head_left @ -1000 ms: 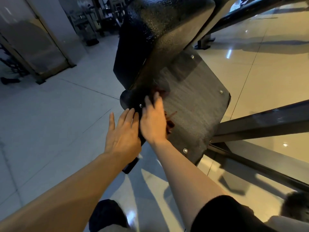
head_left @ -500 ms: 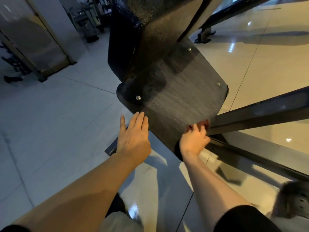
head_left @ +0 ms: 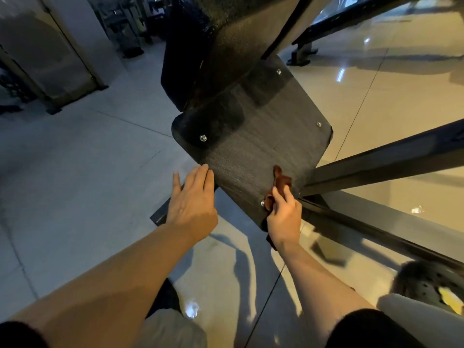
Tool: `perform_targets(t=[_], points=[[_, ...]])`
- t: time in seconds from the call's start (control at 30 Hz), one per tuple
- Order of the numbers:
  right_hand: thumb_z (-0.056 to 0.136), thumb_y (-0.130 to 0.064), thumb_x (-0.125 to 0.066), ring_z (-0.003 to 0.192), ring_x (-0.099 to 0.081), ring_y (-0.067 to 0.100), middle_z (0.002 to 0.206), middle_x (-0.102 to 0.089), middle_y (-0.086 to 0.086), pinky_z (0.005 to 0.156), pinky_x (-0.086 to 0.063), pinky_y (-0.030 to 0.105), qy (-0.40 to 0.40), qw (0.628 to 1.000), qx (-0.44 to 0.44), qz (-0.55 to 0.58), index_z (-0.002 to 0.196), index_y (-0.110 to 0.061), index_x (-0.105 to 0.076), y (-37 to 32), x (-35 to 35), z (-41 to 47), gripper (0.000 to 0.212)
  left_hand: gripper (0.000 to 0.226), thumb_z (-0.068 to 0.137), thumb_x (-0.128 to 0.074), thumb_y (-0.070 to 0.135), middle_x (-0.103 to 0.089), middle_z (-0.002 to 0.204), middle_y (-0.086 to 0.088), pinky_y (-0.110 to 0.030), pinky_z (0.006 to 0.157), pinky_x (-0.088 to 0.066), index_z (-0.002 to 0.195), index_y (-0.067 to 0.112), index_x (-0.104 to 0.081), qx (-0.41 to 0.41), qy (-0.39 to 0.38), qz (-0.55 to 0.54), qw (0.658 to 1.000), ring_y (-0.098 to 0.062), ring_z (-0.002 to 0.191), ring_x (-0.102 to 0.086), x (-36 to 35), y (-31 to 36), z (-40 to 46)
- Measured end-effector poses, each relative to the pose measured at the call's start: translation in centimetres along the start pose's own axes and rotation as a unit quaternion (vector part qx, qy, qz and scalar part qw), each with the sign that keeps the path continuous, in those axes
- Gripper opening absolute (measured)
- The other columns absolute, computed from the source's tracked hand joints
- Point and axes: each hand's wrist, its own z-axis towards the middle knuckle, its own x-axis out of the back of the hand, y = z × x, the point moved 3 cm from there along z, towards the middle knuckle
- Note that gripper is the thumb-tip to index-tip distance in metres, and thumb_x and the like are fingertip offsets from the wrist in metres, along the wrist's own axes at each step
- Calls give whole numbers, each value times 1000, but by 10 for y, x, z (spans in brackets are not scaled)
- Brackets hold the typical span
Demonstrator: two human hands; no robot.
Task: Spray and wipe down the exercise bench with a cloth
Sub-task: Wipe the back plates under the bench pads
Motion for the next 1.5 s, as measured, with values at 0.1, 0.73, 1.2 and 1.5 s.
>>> perform_targets(t=[0.1, 0.73, 1.2, 1.5], points=[[92, 1, -53, 130, -42, 35, 149, -43, 11, 112, -26, 28, -10, 996, -94, 7, 132, -10, -59, 20, 23, 0, 42, 68, 98, -47, 24, -7, 161, -7, -45, 121, -2, 154, 10, -11, -23, 12, -23, 999, -23, 148, -5, 0, 12, 5], [85, 2, -67, 89, -67, 17, 117, -63, 8, 63, -54, 23, -211, 849, -91, 476, 145, -32, -33, -96, 68, -5, 77, 34, 91, -46, -14, -66, 89, -7, -24, 72, -51, 90, 17, -60, 111, 25, -683, 722, -18, 85, -63, 27, 12, 14], [90, -13, -61, 84, -57, 8, 90, -55, -4, 79, -50, 31, 80, 941, 21, 329, 100, -20, -43, -146, 40, 22, 21, 38, 96, -52, 9, -53, 124, 0, -25, 82, -51, 133, 17, -50, 158, 122, -599, 775, -15, 104, -56, 31, -16, 33], [85, -57, -52, 145, -14, 37, 154, -26, 15, 118, -11, 58, -97, 973, 124, 168, 148, -34, -17, -167, -39, 24, 75, 42, 97, -43, 12, -46, 132, -3, -25, 92, -40, 139, 17, -45, 93, 182, -329, 922, -18, 116, -48, 32, -49, 37]])
